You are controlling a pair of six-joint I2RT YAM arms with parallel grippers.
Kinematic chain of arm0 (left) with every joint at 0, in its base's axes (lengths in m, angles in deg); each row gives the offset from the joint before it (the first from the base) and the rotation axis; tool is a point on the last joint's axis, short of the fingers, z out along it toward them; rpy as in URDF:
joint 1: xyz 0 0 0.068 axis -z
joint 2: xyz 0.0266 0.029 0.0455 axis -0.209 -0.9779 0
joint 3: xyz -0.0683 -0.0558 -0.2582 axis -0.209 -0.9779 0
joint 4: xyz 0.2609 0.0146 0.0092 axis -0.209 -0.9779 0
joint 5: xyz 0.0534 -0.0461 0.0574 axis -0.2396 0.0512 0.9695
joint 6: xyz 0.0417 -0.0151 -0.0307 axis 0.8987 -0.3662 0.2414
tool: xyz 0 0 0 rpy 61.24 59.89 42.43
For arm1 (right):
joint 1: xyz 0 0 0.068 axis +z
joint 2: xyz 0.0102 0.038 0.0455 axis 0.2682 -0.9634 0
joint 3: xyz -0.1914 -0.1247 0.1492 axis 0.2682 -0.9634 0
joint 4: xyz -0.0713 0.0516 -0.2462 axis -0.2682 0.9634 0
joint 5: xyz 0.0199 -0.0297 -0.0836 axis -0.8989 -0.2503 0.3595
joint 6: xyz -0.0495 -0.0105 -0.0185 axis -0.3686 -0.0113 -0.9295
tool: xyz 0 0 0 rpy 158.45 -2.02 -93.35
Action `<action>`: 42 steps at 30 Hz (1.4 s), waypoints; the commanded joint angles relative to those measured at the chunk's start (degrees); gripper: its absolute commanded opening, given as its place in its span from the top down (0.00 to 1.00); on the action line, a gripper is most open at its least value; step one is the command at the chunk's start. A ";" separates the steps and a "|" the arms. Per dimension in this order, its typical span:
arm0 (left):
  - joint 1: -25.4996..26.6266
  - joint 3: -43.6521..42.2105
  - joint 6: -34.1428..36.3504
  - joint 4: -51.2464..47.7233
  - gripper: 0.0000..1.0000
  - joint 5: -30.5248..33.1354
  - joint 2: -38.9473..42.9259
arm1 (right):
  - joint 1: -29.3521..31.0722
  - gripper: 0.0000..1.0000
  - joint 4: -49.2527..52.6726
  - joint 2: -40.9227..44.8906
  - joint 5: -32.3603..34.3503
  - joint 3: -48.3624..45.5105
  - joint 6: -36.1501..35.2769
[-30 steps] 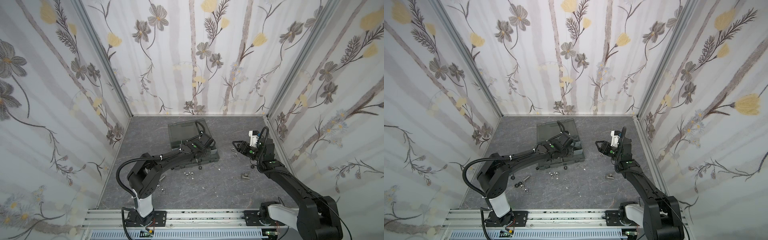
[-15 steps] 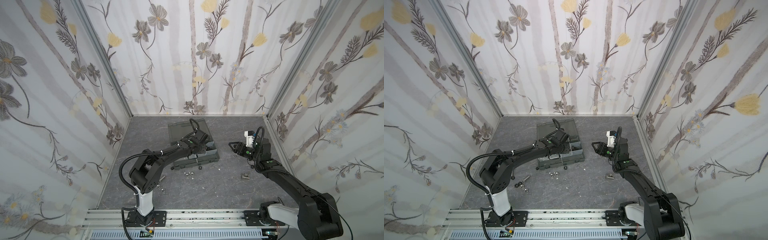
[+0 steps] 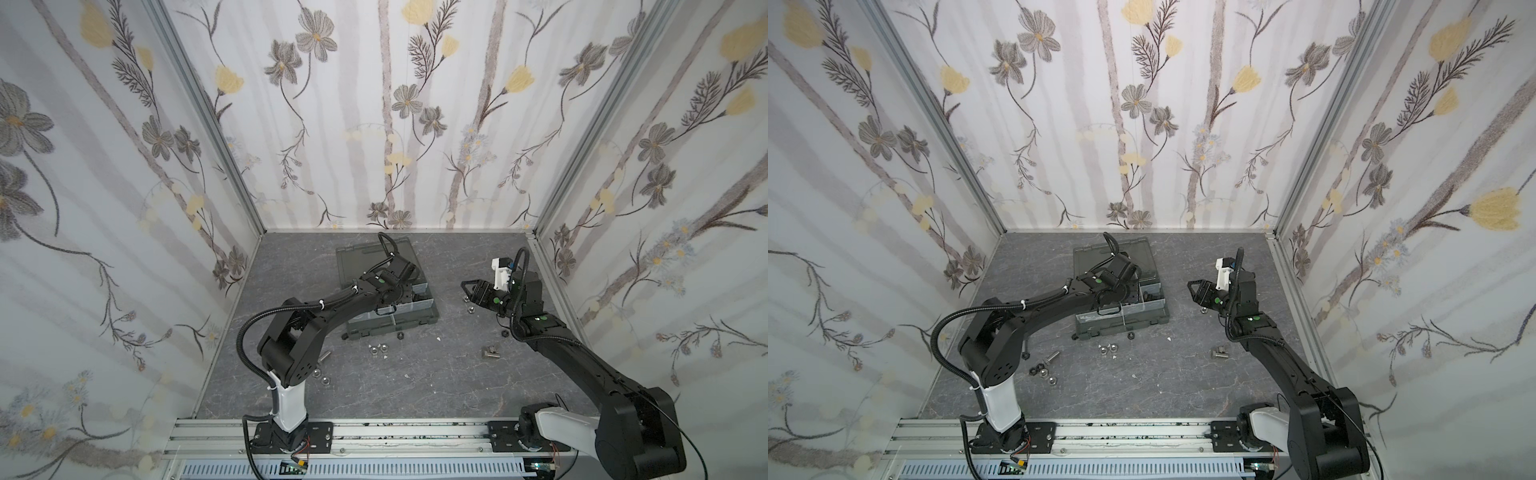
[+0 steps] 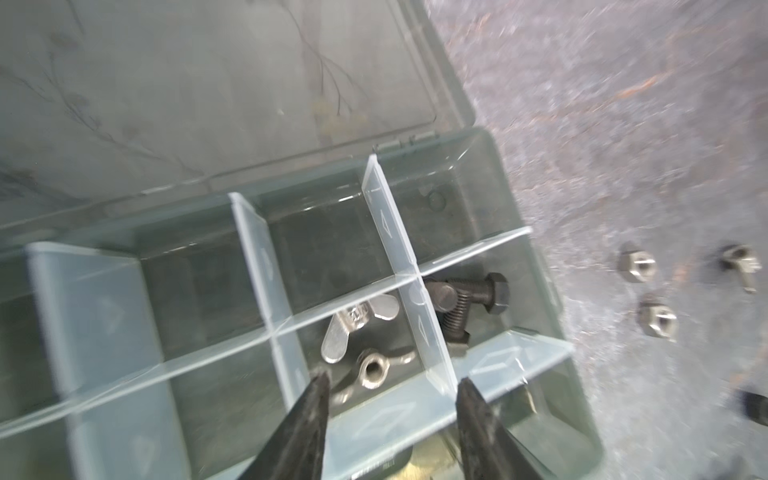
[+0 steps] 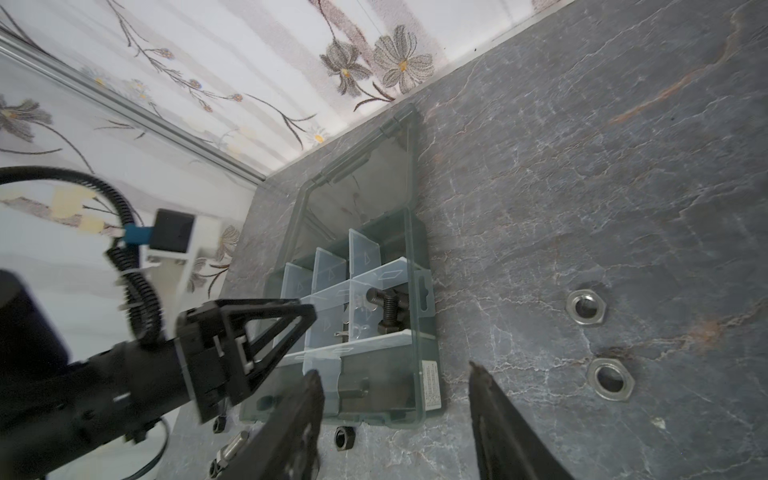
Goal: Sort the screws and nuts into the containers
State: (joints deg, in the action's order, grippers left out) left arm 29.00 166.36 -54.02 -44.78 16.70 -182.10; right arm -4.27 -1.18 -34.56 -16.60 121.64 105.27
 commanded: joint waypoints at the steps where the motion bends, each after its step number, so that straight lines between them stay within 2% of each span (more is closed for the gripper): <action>1: -0.10 -4.92 -1.11 3.85 0.40 0.78 6.11 | -0.04 0.43 3.86 -1.84 5.82 1.76 -2.88; 10: -0.01 -21.74 -1.15 11.91 0.21 -2.48 25.49 | -1.95 0.43 12.10 -5.66 20.63 6.33 -7.06; 19: 0.06 -31.47 -0.66 13.36 0.01 -6.64 42.38 | -4.24 0.38 18.04 -7.09 25.73 8.59 -5.16; 28: 0.07 -27.71 1.38 5.52 0.00 -11.80 47.36 | -4.92 0.37 18.92 -9.99 31.77 7.19 -2.50; 35: 0.09 -25.12 4.75 -0.49 0.00 -4.54 51.30 | -7.20 0.39 14.95 -16.92 32.28 6.73 -2.15; 42: 0.03 -24.93 6.29 -3.40 0.00 -1.40 52.27 | -9.70 0.39 12.11 -24.57 28.69 9.54 -2.16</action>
State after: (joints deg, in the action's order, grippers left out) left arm 29.13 140.83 -49.41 -46.07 12.24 -130.26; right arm -13.76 13.57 -56.55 13.74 129.86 102.71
